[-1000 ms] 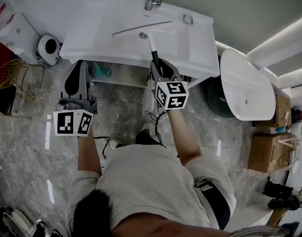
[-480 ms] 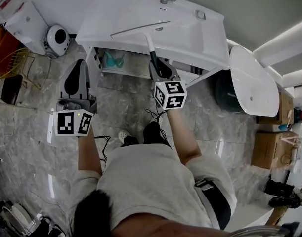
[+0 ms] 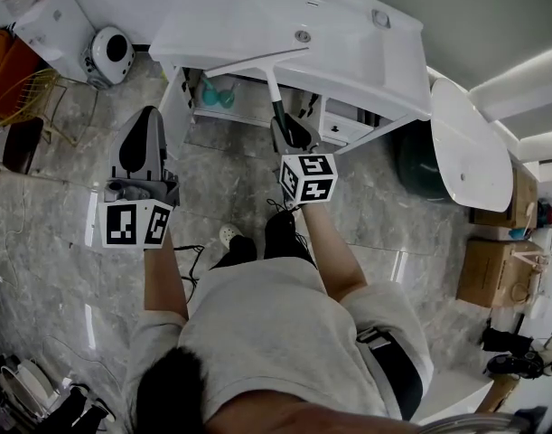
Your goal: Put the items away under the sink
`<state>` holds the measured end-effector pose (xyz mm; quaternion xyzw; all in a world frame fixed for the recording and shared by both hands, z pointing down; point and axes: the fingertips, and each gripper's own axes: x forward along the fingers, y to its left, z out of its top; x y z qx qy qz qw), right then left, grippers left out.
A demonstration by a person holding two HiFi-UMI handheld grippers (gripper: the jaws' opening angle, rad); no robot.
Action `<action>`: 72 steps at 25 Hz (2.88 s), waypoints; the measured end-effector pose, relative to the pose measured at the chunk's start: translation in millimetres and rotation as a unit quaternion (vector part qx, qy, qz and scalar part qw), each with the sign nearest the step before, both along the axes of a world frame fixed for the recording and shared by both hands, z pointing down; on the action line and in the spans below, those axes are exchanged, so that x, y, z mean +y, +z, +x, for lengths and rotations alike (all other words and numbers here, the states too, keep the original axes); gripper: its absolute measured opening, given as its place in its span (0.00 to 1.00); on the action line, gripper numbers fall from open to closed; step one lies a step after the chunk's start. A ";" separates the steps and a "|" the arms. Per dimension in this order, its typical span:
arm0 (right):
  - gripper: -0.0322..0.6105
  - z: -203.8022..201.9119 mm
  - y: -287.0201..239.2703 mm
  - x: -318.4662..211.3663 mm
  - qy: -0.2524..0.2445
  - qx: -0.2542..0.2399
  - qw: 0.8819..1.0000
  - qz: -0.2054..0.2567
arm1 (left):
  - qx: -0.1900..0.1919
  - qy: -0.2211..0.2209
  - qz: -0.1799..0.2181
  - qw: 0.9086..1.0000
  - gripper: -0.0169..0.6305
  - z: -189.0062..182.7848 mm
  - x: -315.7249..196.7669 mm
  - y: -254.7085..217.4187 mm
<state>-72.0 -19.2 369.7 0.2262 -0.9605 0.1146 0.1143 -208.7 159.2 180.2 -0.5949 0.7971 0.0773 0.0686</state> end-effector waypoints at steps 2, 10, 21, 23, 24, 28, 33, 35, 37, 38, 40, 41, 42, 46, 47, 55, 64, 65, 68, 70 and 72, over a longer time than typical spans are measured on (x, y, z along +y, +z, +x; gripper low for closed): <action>0.21 -0.7 8.3 5.4 -0.002 0.006 1.000 -0.004 | 0.004 -0.001 0.001 1.000 0.04 -1.9 2.7 2.7; 0.21 -5.1 50.1 22.1 -0.006 0.031 0.999 -0.032 | 0.018 0.001 -0.007 1.000 0.04 -10.3 3.0 22.4; 0.21 -17.3 106.5 40.0 -0.004 0.057 0.995 -0.076 | 0.040 0.006 -0.025 0.999 0.04 -26.6 5.5 59.3; 0.21 -20.2 115.1 40.5 -0.003 0.061 0.995 -0.082 | 0.042 0.005 -0.027 0.999 0.04 -31.4 6.2 64.8; 0.21 -21.6 119.0 40.0 -0.002 0.062 0.994 -0.085 | 0.043 0.004 -0.028 0.999 0.04 -33.9 6.2 67.4; 0.21 -25.9 136.6 34.3 0.005 0.068 0.993 -0.093 | 0.049 0.002 -0.035 0.998 0.04 -42.5 3.6 80.7; 0.21 -35.0 164.6 19.4 0.012 0.080 0.991 -0.103 | 0.057 0.007 -0.049 0.997 0.04 -52.8 -10.8 104.7; 0.21 -38.0 178.7 13.8 0.013 0.088 0.990 -0.106 | 0.059 0.011 -0.054 0.997 0.04 -55.1 -18.6 115.9; 0.21 -40.3 194.4 8.8 0.013 0.096 0.989 -0.111 | 0.061 0.015 -0.058 0.996 0.04 -57.1 -26.7 127.0; 0.21 -41.2 202.9 6.9 0.014 0.100 0.988 -0.116 | 0.061 0.016 -0.060 0.996 0.04 -58.4 -30.6 132.5; 0.21 -42.6 220.6 2.9 0.018 0.108 0.986 -0.125 | 0.063 0.020 -0.063 0.996 0.04 -61.3 -38.3 143.5; 0.21 -43.5 229.2 0.1 0.020 0.111 0.985 -0.129 | 0.065 0.022 -0.064 0.996 0.04 -63.1 -42.6 148.7; 0.21 -44.9 237.5 -3.3 0.023 0.114 0.985 -0.131 | 0.065 0.024 -0.066 0.995 0.04 -65.0 -47.3 153.9; 0.21 -51.1 266.9 -17.8 0.031 0.121 0.983 -0.133 | 0.071 0.030 -0.067 0.995 0.04 -69.8 -62.2 175.9; 0.21 -52.4 273.7 -21.4 0.033 0.123 0.983 -0.132 | 0.073 0.031 -0.067 0.995 0.04 -70.0 -64.8 181.9; 0.21 -63.7 325.2 -60.5 0.053 0.124 0.983 -0.123 | 0.076 0.052 -0.077 0.993 0.04 -72.3 -90.4 244.1; 0.21 -73.8 394.6 -107.0 0.082 0.112 0.983 -0.120 | 0.064 0.080 -0.073 0.992 0.04 -78.1 -127.6 324.6; 0.21 -75.0 402.1 -112.1 0.085 0.110 0.983 -0.118 | 0.061 0.083 -0.073 0.992 0.04 -78.2 -131.2 333.6; 0.21 -78.7 424.3 -128.0 0.094 0.102 0.984 -0.112 | 0.058 0.087 -0.067 0.992 0.04 -80.0 -139.4 360.9; 0.21 -81.9 439.5 -139.1 0.102 0.096 0.984 -0.110 | 0.057 0.087 -0.064 0.993 0.04 -82.6 -144.3 379.9; 0.21 -85.0 454.7 -149.4 0.109 0.094 0.984 -0.107 | 0.056 0.089 -0.062 0.992 0.04 -85.1 -148.8 399.1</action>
